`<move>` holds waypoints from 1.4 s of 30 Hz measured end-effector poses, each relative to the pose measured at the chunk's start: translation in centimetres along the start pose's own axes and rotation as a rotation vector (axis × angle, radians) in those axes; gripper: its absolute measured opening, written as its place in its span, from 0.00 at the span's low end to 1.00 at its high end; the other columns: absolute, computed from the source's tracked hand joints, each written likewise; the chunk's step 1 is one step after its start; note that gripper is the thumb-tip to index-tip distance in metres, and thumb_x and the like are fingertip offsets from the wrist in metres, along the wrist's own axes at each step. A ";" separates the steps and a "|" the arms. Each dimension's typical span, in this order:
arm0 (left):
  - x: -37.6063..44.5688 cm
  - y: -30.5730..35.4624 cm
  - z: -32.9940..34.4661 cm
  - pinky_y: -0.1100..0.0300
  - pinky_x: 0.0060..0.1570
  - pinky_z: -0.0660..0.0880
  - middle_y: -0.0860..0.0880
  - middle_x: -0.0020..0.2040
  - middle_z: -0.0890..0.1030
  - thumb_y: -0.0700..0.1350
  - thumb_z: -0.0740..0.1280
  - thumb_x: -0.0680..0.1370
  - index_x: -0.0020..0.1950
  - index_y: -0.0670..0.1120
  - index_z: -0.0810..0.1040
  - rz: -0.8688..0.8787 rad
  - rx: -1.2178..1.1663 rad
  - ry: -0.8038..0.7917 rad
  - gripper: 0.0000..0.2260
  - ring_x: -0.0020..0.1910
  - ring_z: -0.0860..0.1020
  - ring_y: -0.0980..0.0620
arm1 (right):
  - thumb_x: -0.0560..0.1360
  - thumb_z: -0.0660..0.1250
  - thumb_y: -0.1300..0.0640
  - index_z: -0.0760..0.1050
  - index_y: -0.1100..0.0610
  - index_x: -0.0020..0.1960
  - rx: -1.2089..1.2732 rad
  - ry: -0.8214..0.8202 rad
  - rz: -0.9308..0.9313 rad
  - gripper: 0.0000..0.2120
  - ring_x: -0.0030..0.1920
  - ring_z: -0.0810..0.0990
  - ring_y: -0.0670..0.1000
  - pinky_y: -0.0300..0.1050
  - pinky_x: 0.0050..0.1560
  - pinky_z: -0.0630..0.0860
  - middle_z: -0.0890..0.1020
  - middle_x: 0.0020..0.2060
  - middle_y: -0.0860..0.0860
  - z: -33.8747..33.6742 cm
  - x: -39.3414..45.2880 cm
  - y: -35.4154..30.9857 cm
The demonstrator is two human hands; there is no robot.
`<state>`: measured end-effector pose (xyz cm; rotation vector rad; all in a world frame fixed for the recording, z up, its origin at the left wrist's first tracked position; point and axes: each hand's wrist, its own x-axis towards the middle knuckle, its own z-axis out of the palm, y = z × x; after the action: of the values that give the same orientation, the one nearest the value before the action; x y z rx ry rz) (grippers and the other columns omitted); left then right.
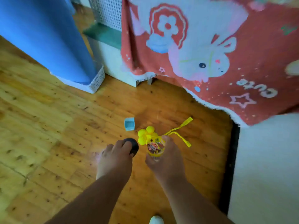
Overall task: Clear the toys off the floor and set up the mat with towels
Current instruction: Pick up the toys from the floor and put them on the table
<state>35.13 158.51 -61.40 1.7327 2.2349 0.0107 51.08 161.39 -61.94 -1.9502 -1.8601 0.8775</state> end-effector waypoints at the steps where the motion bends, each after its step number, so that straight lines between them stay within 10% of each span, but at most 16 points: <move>1: 0.0 1.6 -3.2 0.53 0.47 0.71 0.53 0.54 0.76 0.51 0.64 0.76 0.54 0.54 0.73 0.018 -0.013 0.000 0.07 0.51 0.74 0.47 | 0.61 0.71 0.41 0.66 0.51 0.67 -0.010 0.032 0.001 0.38 0.55 0.76 0.54 0.49 0.52 0.77 0.78 0.54 0.50 -3.3 -0.1 -1.3; 8: 2.0 15.6 -25.4 0.52 0.51 0.71 0.53 0.54 0.76 0.52 0.64 0.76 0.53 0.54 0.74 0.142 -0.143 0.144 0.07 0.52 0.73 0.47 | 0.65 0.70 0.37 0.61 0.51 0.72 0.035 0.131 0.055 0.41 0.62 0.74 0.51 0.45 0.60 0.74 0.74 0.62 0.50 -27.4 0.7 -7.2; 21: 15.1 30.3 -38.8 0.55 0.47 0.73 0.51 0.53 0.76 0.51 0.61 0.78 0.58 0.52 0.72 0.518 -0.106 0.138 0.10 0.50 0.74 0.50 | 0.65 0.74 0.45 0.63 0.57 0.71 0.049 0.395 0.259 0.39 0.62 0.74 0.57 0.53 0.61 0.74 0.74 0.62 0.55 -47.5 12.6 -6.1; 28: 24.1 41.0 -38.6 0.52 0.43 0.74 0.48 0.51 0.77 0.52 0.64 0.77 0.55 0.50 0.74 0.586 -0.061 0.078 0.10 0.48 0.78 0.44 | 0.62 0.76 0.47 0.69 0.56 0.62 -0.013 0.431 0.150 0.33 0.51 0.75 0.54 0.49 0.49 0.75 0.74 0.51 0.51 -52.8 23.8 -4.9; 42: 41.5 53.2 -28.3 0.51 0.43 0.72 0.48 0.51 0.77 0.53 0.64 0.76 0.57 0.52 0.73 0.331 0.034 -0.069 0.11 0.49 0.77 0.43 | 0.68 0.75 0.48 0.62 0.55 0.71 -0.410 -0.087 -0.119 0.37 0.65 0.70 0.54 0.46 0.62 0.69 0.71 0.66 0.52 -54.1 46.6 4.5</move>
<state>69.21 217.22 -34.08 2.0677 1.8882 -0.0125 86.54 216.59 -33.39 -2.0206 -2.3295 0.5869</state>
